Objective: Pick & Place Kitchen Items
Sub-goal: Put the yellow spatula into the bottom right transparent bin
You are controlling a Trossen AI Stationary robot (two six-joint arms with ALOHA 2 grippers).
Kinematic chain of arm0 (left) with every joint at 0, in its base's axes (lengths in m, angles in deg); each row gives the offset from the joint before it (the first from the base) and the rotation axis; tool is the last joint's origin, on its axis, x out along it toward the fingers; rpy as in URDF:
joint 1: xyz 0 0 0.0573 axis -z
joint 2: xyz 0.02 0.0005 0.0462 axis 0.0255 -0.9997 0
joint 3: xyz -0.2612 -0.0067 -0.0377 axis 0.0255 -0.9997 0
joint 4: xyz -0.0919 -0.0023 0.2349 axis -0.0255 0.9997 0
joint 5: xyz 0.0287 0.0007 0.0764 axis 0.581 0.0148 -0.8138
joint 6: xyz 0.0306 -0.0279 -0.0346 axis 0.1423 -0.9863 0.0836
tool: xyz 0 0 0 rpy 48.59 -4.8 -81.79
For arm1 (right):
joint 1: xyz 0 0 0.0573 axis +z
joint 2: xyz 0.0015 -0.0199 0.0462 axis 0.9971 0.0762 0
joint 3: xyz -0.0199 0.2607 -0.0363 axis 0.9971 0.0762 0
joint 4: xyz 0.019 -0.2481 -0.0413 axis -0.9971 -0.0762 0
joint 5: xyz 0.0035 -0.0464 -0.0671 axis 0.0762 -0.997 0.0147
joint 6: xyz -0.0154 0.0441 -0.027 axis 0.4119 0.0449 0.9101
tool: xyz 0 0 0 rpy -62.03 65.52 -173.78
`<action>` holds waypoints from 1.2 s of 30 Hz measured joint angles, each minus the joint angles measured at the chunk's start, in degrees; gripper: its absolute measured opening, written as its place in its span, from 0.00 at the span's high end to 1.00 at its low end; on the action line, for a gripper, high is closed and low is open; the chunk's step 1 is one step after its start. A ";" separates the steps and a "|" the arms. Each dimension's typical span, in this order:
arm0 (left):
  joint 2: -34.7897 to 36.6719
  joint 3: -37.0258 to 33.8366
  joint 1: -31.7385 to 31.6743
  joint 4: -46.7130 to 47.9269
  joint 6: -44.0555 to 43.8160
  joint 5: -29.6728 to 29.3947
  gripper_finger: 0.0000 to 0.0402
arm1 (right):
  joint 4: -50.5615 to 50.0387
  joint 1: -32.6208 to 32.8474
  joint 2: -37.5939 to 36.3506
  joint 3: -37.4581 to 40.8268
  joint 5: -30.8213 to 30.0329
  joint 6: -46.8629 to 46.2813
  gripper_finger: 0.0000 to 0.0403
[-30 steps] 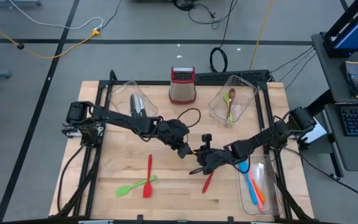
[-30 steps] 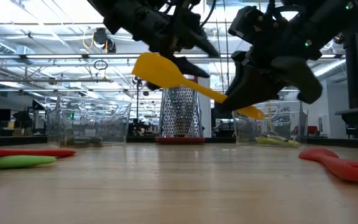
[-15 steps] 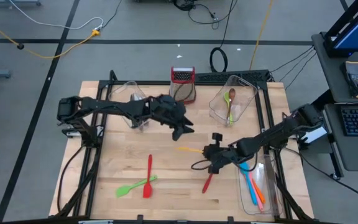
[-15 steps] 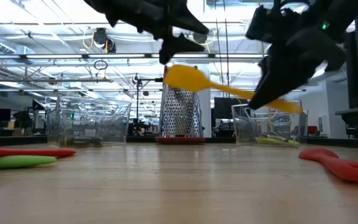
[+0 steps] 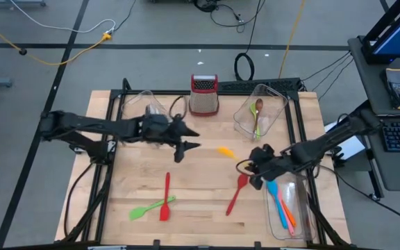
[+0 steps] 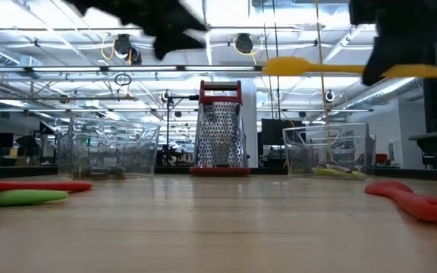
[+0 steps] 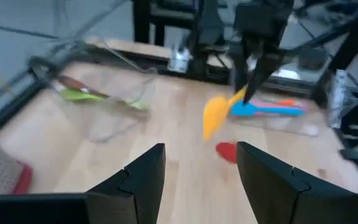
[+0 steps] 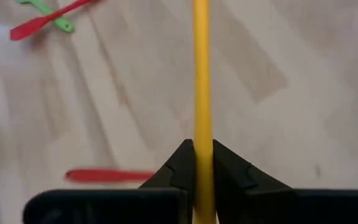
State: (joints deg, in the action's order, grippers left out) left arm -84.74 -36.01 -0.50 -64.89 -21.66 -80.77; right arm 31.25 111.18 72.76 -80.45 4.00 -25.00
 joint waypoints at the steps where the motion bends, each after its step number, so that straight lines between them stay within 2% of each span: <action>1: 1.82 -2.87 0.53 -1.24 -0.69 -1.36 0.50 | -1.14 0.41 -0.99 0.00 1.12 -2.46 0.95; 8: 10.41 -19.42 4.40 -17.86 -2.81 -6.40 0.50 | -6.10 4.07 -7.09 0.02 7.23 -20.85 0.95; 14: 16.47 -28.16 7.45 -23.46 -2.69 -9.90 0.50 | -7.12 8.86 -13.16 0.04 6.77 -34.48 0.95; 24: 18.20 -31.49 12.38 -24.35 -2.86 -14.57 0.50 | -7.56 23.95 -16.97 0.02 6.65 -56.87 0.95; 30: 18.21 -31.48 14.24 -25.05 -3.36 -15.46 0.50 | -6.94 35.18 -16.02 0.02 -0.74 -65.84 0.95; 36: 18.21 -31.47 16.08 -25.57 -5.74 -19.45 0.50 | -6.87 45.78 -13.59 0.02 -8.55 -73.51 0.95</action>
State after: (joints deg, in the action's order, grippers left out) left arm -66.53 -67.48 15.58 -90.46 -27.40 -100.22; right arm 24.38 156.96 59.17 -80.43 -4.54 -98.51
